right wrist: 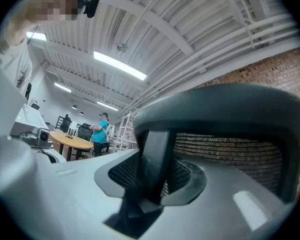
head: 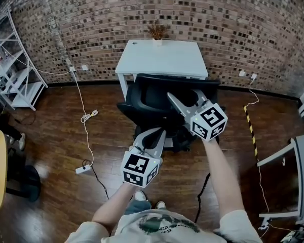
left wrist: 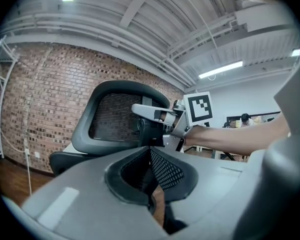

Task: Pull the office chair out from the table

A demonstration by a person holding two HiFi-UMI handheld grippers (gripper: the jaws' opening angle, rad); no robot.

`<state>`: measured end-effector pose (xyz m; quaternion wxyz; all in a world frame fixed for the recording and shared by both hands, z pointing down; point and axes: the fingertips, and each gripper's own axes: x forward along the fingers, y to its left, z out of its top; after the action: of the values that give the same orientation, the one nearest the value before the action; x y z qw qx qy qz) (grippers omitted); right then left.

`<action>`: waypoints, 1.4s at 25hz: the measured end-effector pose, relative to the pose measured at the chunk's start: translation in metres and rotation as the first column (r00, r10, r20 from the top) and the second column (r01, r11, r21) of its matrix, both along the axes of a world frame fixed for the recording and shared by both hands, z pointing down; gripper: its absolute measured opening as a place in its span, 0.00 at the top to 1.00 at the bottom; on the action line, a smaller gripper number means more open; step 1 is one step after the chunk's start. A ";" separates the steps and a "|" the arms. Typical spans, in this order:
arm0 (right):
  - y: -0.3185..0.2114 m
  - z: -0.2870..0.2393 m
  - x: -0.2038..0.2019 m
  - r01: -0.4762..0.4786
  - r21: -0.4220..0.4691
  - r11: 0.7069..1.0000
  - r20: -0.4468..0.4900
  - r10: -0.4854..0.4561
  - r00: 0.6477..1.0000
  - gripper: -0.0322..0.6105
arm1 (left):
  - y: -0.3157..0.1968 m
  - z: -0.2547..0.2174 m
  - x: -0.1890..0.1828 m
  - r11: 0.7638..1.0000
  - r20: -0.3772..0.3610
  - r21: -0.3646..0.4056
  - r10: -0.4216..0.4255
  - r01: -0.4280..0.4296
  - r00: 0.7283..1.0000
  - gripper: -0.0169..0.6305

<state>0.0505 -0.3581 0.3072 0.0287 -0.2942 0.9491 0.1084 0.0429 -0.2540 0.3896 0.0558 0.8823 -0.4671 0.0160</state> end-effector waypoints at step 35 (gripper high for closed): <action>0.085 0.005 0.007 -0.147 -0.040 0.988 0.021 0.148 0.989 0.72 | 0.116 -0.022 -0.038 0.994 0.018 0.057 0.092 -0.092 0.996 0.95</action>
<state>0.0578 -0.2734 0.3119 0.0261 -0.3651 0.9264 0.0885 0.0053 -0.1383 0.3679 0.0260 0.9040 -0.4267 0.0117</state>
